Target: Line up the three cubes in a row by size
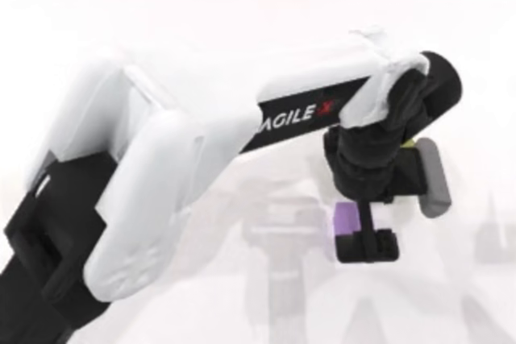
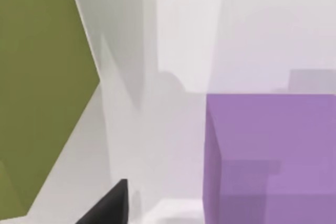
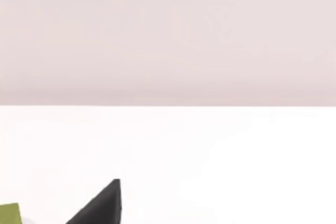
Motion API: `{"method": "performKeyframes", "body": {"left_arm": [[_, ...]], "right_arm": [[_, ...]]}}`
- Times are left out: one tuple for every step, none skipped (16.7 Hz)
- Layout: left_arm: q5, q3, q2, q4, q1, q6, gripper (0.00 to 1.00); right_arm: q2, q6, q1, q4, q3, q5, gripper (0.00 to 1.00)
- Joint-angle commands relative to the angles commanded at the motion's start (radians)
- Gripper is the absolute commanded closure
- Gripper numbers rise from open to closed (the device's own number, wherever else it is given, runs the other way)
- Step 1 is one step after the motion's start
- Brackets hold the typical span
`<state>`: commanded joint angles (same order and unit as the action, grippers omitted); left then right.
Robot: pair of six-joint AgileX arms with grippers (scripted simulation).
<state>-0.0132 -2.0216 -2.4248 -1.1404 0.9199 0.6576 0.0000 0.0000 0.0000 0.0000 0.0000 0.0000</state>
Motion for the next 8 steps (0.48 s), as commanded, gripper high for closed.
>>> {"method": "performKeyframes", "body": {"left_arm": [[0.000, 0.000, 0.000, 0.000, 0.000, 0.000, 0.00], [0.000, 0.000, 0.000, 0.000, -0.002, 0.000, 0.00], [0.000, -0.004, 0.000, -0.004, -0.001, 0.001, 0.00], [0.001, -0.018, 0.000, -0.018, -0.001, 0.002, 0.00], [0.002, -0.042, 0.000, -0.042, -0.003, 0.002, 0.00], [0.002, -0.073, 0.002, -0.076, -0.006, 0.001, 0.00], [0.003, -0.107, 0.004, -0.118, -0.010, 0.000, 0.00], [0.002, -0.142, 0.008, -0.161, -0.013, 0.000, 0.00]], "right_arm": [[0.000, 0.000, 0.000, 0.000, 0.000, 0.000, 0.00], [0.000, 0.000, 0.000, 0.000, 0.000, 0.000, 0.00], [0.000, 0.000, 0.000, 0.000, 0.000, 0.000, 0.00], [0.000, 0.000, 0.000, 0.000, 0.000, 0.000, 0.00], [0.000, 0.000, 0.000, 0.000, 0.000, 0.000, 0.00], [0.000, 0.000, 0.000, 0.000, 0.000, 0.000, 0.00], [0.000, 0.000, 0.000, 0.000, 0.000, 0.000, 0.00], [0.000, 0.000, 0.000, 0.000, 0.000, 0.000, 0.00]]}}
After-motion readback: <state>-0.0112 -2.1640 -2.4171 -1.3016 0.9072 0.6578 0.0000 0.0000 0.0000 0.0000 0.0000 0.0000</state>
